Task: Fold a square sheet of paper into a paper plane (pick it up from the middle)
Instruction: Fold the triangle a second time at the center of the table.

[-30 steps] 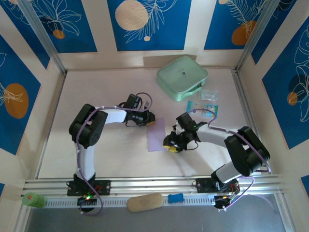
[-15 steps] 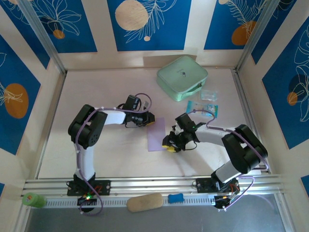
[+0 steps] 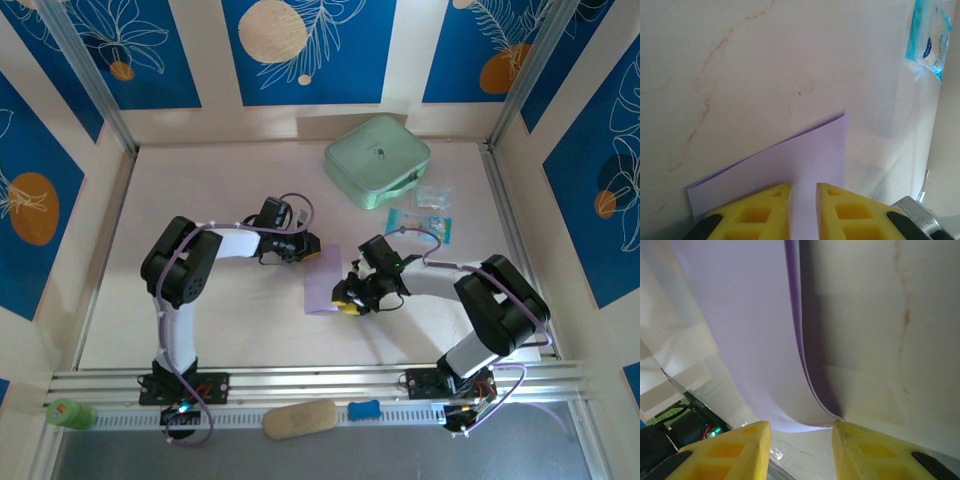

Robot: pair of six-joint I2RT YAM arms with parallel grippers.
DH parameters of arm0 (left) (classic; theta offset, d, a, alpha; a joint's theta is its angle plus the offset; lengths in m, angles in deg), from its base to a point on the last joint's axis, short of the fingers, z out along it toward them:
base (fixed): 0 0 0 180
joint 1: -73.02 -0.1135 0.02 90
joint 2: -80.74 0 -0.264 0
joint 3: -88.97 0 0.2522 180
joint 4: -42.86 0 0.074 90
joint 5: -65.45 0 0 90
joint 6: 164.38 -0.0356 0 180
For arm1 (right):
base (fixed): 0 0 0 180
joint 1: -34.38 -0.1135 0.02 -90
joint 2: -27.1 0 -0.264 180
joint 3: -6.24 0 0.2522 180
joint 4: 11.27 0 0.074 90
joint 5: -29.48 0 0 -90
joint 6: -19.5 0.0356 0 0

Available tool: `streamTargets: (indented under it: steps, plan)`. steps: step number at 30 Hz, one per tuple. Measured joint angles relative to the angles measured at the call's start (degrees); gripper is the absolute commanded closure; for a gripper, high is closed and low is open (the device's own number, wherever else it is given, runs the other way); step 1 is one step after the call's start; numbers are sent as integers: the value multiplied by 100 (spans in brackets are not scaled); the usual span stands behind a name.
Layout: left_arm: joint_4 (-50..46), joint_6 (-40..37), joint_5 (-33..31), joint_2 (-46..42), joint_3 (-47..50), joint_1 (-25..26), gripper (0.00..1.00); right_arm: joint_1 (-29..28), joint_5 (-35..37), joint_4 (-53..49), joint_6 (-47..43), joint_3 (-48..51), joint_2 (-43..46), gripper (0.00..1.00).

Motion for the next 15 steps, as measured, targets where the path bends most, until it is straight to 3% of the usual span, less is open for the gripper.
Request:
streamTargets:
  steps: [15]
  plan:
    - [2, 2, 2, -28, 39, 0, 81, -44, 57, -120, -7, -219, 59, 63]
